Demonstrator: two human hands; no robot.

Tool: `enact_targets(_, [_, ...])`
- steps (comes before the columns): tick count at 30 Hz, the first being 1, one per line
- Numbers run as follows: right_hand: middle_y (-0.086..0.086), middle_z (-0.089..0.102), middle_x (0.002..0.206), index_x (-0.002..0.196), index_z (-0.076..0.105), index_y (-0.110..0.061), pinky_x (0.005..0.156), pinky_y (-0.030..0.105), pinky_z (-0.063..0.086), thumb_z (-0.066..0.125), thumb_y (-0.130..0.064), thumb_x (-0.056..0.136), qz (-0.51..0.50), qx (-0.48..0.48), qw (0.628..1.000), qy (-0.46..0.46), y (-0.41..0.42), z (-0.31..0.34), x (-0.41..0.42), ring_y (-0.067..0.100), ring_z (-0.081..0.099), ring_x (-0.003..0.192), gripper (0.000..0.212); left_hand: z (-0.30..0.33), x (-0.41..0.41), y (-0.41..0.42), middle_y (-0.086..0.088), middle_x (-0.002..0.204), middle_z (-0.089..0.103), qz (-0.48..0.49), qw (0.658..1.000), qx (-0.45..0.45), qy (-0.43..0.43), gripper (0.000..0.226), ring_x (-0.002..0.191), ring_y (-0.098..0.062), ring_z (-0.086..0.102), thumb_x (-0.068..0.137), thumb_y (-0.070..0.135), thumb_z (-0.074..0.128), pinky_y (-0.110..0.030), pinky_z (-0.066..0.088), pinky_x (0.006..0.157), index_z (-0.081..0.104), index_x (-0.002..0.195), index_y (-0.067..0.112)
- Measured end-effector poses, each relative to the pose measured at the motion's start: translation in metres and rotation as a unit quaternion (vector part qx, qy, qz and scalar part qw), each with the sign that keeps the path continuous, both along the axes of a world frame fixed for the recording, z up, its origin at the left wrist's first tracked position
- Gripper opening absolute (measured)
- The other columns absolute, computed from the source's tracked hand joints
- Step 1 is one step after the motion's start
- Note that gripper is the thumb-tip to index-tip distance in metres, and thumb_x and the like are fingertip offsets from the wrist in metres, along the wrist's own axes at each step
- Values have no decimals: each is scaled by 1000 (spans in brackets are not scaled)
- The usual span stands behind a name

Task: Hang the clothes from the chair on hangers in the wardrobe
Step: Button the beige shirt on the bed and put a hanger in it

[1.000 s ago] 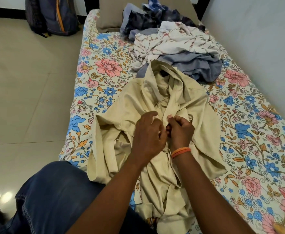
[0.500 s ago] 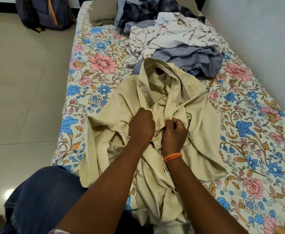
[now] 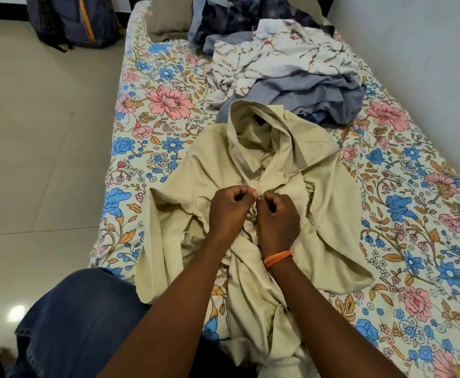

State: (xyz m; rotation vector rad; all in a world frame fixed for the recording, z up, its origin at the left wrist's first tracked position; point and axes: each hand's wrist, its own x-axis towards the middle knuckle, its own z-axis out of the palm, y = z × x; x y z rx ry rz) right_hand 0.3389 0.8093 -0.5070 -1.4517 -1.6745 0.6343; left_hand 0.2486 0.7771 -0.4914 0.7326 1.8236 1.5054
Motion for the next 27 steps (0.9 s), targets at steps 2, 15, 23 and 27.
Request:
enact_targets(2, [-1, 68, 89, 91, 73, -15, 71, 31, 49, 69, -20, 87, 5, 1, 1000, 8, -1, 0, 0, 15, 62, 81, 7, 0, 1, -1, 13, 63, 69, 2, 1000, -6, 1, 11, 53, 2, 58, 85, 20, 73, -24, 47, 62, 75, 75, 26])
enact_targets(15, [-2, 65, 89, 93, 68, -13, 69, 24, 45, 65, -16, 91, 36, 53, 997, 37, -6, 2, -2, 10, 58, 79, 4, -2, 3, -4, 10, 74, 73, -3, 999, -20, 27, 10, 73, -8, 69, 86, 24, 68, -39, 58, 76, 74, 79, 25])
enact_targets(23, [-1, 64, 87, 91, 68, -11, 70, 25, 45, 65, -12, 90, 24, 43, 998, 45, -6, 2, -3, 13, 57, 78, 3, -1, 1, -6, 6, 74, 75, -10, 1000, 11, -27, 11, 76, -10, 72, 87, 18, 70, -39, 59, 82, 76, 78, 21])
enact_targets(27, [3, 63, 85, 89, 67, -8, 69, 27, 45, 65, -7, 90, 35, 70, 996, 35, -6, 4, -3, 16, 57, 76, 2, -1, 3, -6, 7, 74, 75, -8, 999, 10, -30, 14, 76, -9, 72, 87, 18, 69, -38, 58, 81, 74, 76, 25])
